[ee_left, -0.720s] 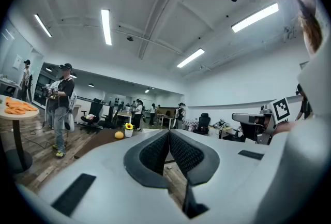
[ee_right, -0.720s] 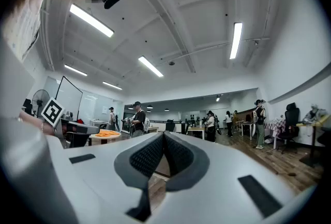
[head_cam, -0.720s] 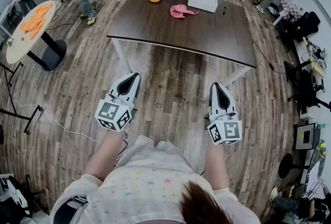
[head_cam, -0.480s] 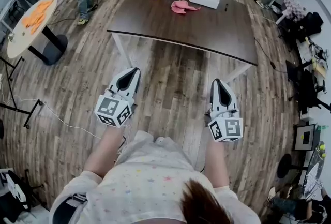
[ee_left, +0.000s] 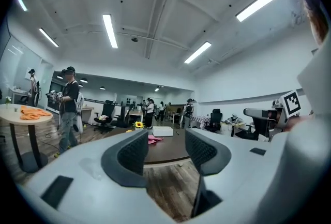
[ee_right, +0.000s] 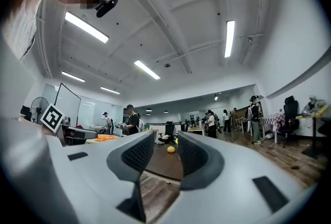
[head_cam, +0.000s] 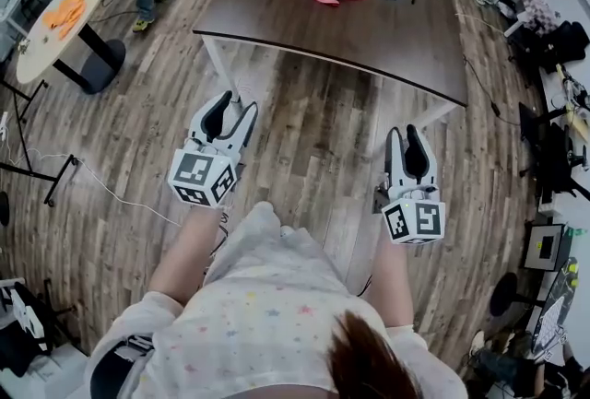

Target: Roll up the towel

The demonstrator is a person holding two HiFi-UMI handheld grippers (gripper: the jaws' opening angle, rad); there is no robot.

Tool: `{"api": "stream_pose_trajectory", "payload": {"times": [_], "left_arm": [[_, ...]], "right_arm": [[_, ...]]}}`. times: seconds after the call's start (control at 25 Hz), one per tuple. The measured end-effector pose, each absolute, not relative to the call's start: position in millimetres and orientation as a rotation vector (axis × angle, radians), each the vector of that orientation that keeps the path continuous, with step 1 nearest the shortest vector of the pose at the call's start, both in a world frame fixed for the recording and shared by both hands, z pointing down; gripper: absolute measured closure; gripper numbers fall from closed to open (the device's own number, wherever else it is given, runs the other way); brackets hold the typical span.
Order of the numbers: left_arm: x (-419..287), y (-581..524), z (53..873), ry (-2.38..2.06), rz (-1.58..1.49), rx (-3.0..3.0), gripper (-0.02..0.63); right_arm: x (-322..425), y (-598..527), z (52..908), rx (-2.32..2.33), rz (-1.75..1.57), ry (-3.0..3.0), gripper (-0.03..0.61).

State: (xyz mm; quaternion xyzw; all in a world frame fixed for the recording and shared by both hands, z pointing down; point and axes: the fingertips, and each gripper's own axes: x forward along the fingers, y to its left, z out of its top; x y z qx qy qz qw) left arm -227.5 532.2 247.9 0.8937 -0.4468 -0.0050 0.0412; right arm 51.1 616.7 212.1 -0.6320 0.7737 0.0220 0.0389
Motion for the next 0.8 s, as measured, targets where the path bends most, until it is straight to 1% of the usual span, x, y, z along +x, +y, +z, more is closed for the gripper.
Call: {"api": "stream_pose_trajectory", "payload": {"times": [0.08, 0.16, 0.28, 0.52, 0.8], "left_arm": [[-227, 528, 248, -1.377, -0.005, 2.731, 0.376], [-226, 524, 246, -1.383, -0.001, 2.742, 0.357], [-224, 512, 245, -1.376, 0.001, 2.764, 0.344], [-214, 456, 248, -1.361, -0.002, 2.796, 0.339], [-198, 357, 251, -1.308, -0.017, 2.817, 0.339]], "right_arm": [[54, 612, 214, -1.942, 0.054, 2.366, 0.411], [55, 605, 216, -1.938, 0.037, 2.371, 0.365], [53, 589, 220, -1.915, 0.011, 2.385, 0.324], [50, 537, 226, -1.897, 0.011, 2.422, 0.313], [60, 446, 221, -1.934, 0.025, 2.429, 0.304]]}}
